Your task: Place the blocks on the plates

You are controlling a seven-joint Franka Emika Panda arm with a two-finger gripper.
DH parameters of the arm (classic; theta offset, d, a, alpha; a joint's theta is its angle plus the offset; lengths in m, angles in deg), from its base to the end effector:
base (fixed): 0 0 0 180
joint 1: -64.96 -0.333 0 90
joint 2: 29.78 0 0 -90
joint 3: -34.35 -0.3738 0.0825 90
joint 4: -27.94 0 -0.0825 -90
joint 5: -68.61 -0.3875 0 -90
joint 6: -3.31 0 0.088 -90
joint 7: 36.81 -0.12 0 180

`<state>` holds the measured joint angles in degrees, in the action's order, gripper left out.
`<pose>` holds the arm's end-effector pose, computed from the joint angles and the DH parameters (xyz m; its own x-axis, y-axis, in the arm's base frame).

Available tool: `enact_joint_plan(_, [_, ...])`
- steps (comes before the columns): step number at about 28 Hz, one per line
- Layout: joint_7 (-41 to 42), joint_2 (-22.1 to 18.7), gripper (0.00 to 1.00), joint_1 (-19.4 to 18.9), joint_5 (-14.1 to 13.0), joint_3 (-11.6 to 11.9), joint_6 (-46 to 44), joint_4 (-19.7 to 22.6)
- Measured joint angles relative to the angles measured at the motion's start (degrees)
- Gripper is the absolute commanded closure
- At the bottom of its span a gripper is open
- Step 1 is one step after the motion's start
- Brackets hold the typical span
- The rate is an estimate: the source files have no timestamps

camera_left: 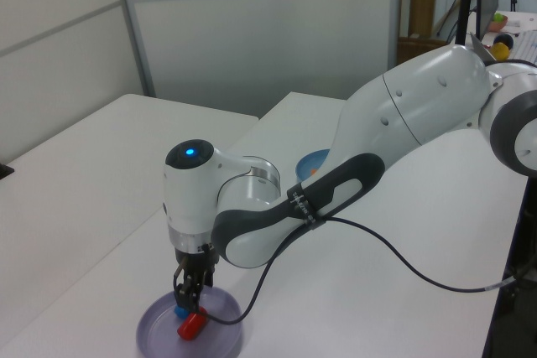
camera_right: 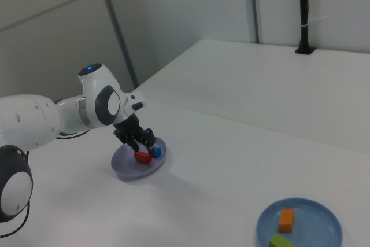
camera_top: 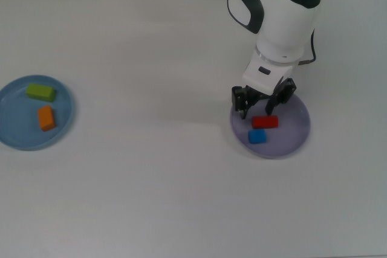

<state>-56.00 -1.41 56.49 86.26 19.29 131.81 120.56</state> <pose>0.6832 0.2517 0.3966 0.9601 0.2131 0.1810 0.2000 -0.9758 0.0879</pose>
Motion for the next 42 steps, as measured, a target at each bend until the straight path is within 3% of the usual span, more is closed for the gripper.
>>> enact_joint_plan(7, [-0.22,-2.08,0.00,0.28,0.00,0.16,-5.04,-0.86])
enact_joint_plan(14, [-0.51,-7.21,0.00,2.00,-0.42,0.27,-14.97,-1.25])
enact_joint_plan(27, [-0.53,-18.44,0.00,9.03,-5.32,1.35,-31.58,-1.53])
enact_joint_plan(35, [2.01,-21.86,0.00,9.53,-10.72,4.97,-32.16,-0.28])
enact_joint_plan(39, [5.84,-25.05,0.00,9.59,-14.16,7.73,-32.16,1.12])
enact_joint_plan(42, [8.24,-27.70,0.00,9.66,-15.31,9.78,-32.16,2.01])
